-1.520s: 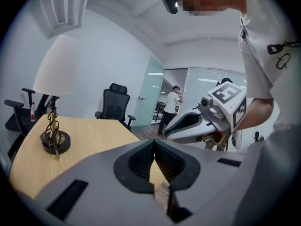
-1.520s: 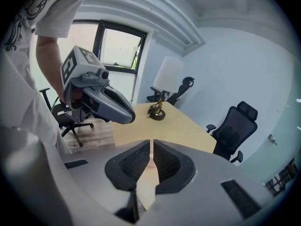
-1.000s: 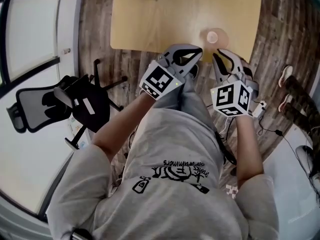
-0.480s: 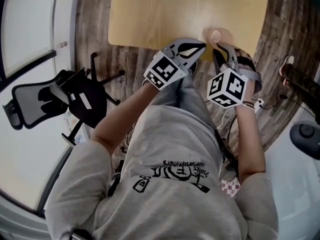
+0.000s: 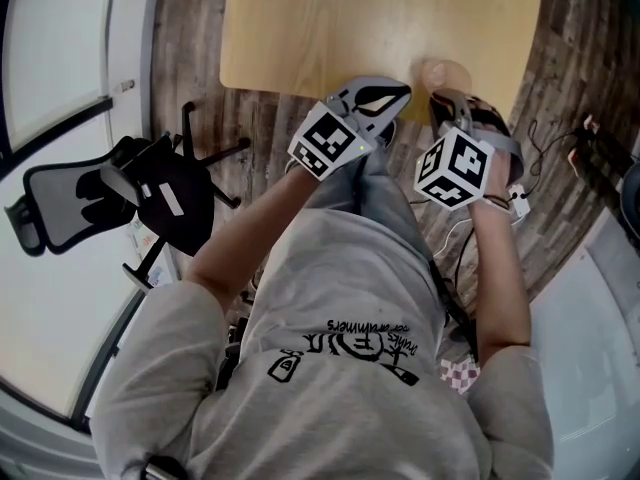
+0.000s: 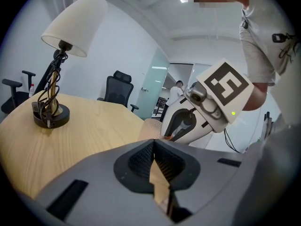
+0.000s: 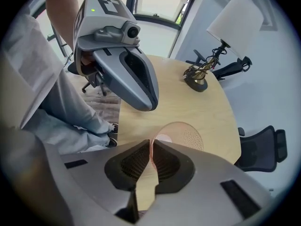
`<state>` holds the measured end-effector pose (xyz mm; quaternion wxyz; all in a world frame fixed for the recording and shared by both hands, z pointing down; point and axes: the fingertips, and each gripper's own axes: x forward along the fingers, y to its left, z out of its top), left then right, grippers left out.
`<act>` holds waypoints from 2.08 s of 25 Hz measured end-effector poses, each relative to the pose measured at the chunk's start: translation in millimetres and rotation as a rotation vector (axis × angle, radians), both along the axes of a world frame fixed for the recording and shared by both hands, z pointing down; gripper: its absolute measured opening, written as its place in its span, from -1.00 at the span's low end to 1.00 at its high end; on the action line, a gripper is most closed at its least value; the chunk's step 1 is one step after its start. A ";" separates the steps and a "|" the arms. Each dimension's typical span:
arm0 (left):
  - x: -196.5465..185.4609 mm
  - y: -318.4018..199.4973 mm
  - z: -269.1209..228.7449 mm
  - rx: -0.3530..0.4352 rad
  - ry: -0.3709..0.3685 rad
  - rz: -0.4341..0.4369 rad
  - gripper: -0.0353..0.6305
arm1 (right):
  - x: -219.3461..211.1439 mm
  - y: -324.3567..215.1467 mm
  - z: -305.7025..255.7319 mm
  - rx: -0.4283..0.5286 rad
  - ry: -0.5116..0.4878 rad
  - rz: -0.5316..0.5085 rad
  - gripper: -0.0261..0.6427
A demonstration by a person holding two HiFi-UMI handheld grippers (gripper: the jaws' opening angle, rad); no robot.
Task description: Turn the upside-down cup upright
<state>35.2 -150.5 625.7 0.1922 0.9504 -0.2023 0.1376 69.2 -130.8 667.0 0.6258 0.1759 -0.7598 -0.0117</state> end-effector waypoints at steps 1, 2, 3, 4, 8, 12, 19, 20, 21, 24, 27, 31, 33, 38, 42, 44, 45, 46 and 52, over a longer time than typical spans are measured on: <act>-1.3 1.1 -0.4 0.001 -0.001 0.001 -0.87 | 0.0 0.9 -0.3 0.000 -0.002 0.003 -0.81; -3.2 2.1 -1.2 0.000 -0.001 0.001 -0.87 | -0.4 1.5 -1.2 0.004 -0.007 0.005 -0.82; -4.9 3.3 -2.4 -0.002 0.001 -0.001 -0.87 | -0.9 1.9 -2.9 0.011 -0.014 0.009 -0.82; -5.9 4.7 -4.3 -0.002 0.002 -0.001 -0.87 | -0.9 2.3 -5.6 0.018 -0.025 0.014 -0.82; -2.7 9.7 -19.6 0.006 0.019 0.007 -0.87 | 4.7 2.5 -24.0 0.045 -0.084 0.050 -0.82; -1.8 12.7 -44.1 0.030 0.055 0.019 -0.87 | 8.1 3.0 -53.2 0.080 -0.171 0.102 -0.82; -9.7 19.7 -89.3 0.075 0.077 0.040 -0.87 | 3.2 12.1 -110.2 0.121 -0.372 0.169 -0.82; -11.0 21.6 -96.4 0.079 0.081 0.042 -0.87 | 1.6 14.9 -118.9 0.117 -0.402 0.179 -0.82; -12.5 23.3 -103.7 0.086 0.084 0.044 -0.87 | -0.3 17.2 -127.6 0.112 -0.434 0.190 -0.82; -17.4 26.2 -122.2 0.107 0.086 0.053 -0.87 | -5.8 21.4 -150.4 0.112 -0.532 0.222 -0.82; -19.6 28.9 -134.7 0.109 0.072 0.060 -0.87 | -8.1 27.6 -168.3 0.117 -0.623 0.246 -0.82; -18.6 33.5 -155.3 0.118 0.087 0.085 -0.87 | -9.2 34.1 -189.6 0.098 -0.774 0.295 -0.82; -19.0 36.6 -168.2 0.128 0.104 0.091 -0.87 | -8.1 37.9 -198.0 0.085 -0.839 0.320 -0.82; -24.3 43.2 -200.5 0.183 0.146 0.093 -0.86 | -9.6 47.2 -219.2 0.056 -0.971 0.314 -0.82; -21.5 51.1 -218.5 0.169 0.196 0.128 -0.53 | -5.5 53.5 -234.1 0.027 -1.071 0.315 -0.82; -20.8 57.1 -224.1 0.152 0.217 0.155 -0.40 | -5.1 57.7 -241.5 -0.001 -1.141 0.314 -0.82; -20.7 60.4 -225.4 0.147 0.216 0.176 -0.32 | -5.6 60.5 -246.4 -0.021 -1.186 0.310 -0.82; -20.7 62.9 -226.3 0.143 0.213 0.197 -0.24 | -6.3 63.6 -252.1 -0.043 -1.238 0.303 -0.82; -23.2 60.6 -238.5 0.090 0.272 0.246 0.08 | -12.3 81.2 -276.8 -0.150 -1.467 0.261 -0.82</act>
